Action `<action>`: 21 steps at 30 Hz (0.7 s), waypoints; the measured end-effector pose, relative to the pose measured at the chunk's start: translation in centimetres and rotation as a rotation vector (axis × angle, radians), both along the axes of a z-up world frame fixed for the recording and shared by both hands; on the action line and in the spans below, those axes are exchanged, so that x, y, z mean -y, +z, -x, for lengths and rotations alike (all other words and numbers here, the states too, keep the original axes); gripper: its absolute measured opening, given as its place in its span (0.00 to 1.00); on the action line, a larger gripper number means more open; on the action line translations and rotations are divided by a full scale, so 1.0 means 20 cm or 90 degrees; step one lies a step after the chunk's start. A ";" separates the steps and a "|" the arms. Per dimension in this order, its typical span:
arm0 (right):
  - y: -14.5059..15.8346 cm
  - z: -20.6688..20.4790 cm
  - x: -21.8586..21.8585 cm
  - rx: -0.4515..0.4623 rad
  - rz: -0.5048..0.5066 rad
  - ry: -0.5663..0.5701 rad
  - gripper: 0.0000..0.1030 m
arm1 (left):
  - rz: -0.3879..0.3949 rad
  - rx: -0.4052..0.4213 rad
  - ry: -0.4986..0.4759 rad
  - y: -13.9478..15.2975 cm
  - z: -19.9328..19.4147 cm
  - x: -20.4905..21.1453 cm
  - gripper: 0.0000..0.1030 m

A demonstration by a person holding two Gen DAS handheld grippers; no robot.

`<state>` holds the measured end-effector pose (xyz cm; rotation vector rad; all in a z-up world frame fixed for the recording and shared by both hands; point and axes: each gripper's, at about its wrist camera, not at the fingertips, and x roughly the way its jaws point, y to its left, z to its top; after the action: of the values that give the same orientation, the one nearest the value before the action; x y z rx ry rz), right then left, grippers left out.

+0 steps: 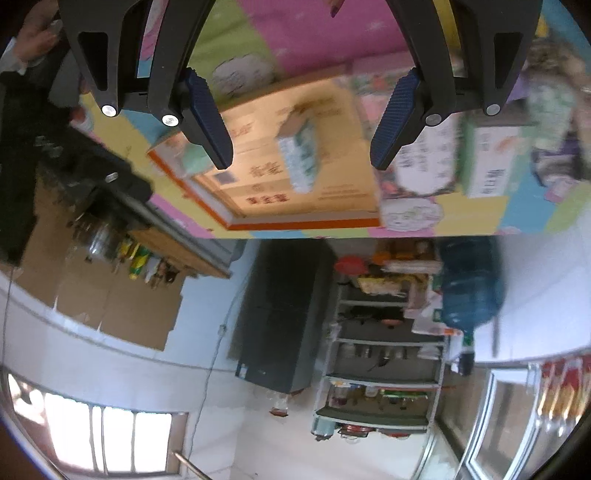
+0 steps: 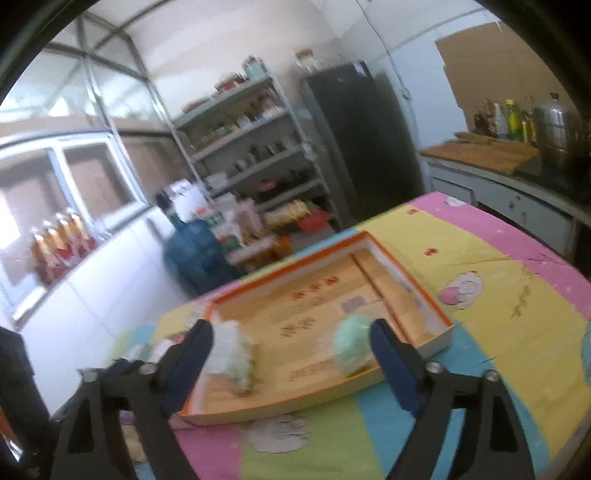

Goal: Organize soft objects
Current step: 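Carry both items to the orange box and release them inside, then grasp the pink bunny with the left gripper while the right gripper grasps the purple plush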

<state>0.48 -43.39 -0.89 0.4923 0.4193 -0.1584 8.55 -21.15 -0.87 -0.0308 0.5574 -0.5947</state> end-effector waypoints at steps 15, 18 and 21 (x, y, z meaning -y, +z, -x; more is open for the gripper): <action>0.01 0.06 -0.71 0.048 0.146 0.176 0.91 | -0.016 0.046 0.111 0.01 0.23 -0.66 0.76; 0.00 0.05 -0.83 0.033 0.169 0.198 0.91 | -0.007 0.046 0.143 0.00 0.25 -0.80 0.76; -0.03 0.03 -0.94 0.002 0.157 0.226 0.90 | 0.006 0.034 0.176 -0.03 0.25 -0.97 0.76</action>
<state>-0.20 -24.62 -1.55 0.1706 0.4706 0.1334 3.45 -1.69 -1.47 -0.0993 0.4874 -0.3273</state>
